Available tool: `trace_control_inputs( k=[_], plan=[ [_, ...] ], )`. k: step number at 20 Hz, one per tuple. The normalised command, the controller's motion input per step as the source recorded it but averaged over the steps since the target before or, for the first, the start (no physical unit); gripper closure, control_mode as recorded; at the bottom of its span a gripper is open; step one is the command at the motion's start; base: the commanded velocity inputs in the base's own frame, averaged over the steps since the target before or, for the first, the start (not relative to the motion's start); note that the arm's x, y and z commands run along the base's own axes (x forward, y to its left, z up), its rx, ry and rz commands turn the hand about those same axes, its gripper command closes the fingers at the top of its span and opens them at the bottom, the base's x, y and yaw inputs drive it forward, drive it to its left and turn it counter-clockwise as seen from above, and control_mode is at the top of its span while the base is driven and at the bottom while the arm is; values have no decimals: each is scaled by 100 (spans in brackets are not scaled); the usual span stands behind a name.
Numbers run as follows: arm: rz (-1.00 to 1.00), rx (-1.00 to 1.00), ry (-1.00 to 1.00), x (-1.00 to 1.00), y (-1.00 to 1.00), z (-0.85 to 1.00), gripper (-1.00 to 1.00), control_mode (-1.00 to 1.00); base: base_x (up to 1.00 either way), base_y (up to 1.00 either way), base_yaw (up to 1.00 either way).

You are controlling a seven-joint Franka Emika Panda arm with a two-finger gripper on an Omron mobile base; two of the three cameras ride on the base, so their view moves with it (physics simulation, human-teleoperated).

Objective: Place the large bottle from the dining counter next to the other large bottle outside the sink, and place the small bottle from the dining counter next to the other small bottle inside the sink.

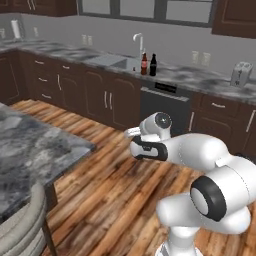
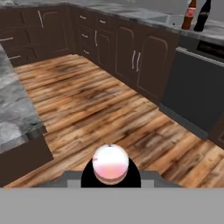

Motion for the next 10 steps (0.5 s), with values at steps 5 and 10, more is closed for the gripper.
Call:
trace_control_inputs(
  k=[5,10],
  plan=[
    [0,0,0,0,0,0,100,100,86,0,-10],
    [0,0,0,0,0,0,100,100,92,0,-11]
  ],
)
